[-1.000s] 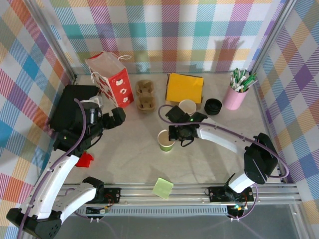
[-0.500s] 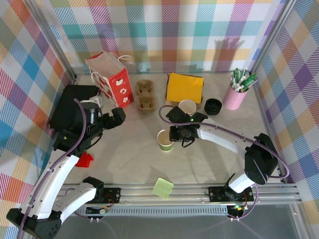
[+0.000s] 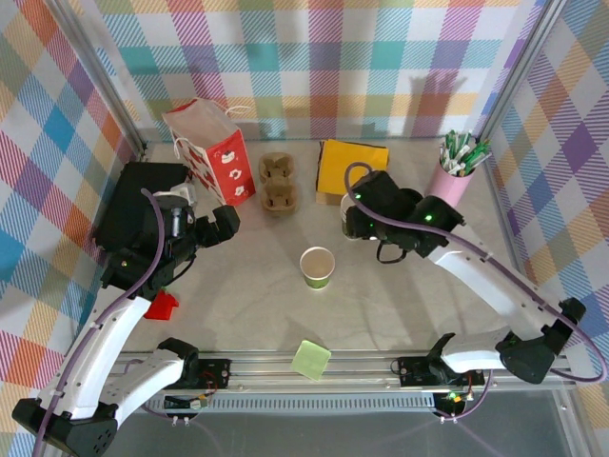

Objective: Pack the takeout coffee

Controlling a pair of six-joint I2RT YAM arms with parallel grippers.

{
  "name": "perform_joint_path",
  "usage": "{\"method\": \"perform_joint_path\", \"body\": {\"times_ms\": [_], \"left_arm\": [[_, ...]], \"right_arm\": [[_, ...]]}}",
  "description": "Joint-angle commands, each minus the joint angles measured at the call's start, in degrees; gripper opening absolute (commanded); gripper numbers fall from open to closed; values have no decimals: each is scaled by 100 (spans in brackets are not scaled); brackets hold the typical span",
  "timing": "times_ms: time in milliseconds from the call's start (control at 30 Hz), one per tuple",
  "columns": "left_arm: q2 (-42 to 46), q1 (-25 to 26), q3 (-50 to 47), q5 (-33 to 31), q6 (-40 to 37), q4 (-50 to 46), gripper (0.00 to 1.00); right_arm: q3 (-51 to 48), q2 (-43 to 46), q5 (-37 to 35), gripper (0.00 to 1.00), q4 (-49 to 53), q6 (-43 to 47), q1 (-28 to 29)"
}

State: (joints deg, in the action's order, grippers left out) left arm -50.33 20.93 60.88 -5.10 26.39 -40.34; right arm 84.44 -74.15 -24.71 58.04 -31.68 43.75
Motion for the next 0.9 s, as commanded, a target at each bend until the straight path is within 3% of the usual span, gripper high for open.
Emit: {"method": "perform_joint_path", "body": {"times_ms": [0, 367, 867], "left_arm": [[60, 34, 110, 117, 55, 175, 100], [67, 34, 55, 276, 43, 237, 100], [86, 34, 110, 335, 96, 62, 98]], "right_arm": [[67, 84, -252, 49, 208, 632, -642], [159, -891, 752, 49, -617, 1279, -2691], [980, -2895, 1161, 46, -789, 1458, -3188]]}}
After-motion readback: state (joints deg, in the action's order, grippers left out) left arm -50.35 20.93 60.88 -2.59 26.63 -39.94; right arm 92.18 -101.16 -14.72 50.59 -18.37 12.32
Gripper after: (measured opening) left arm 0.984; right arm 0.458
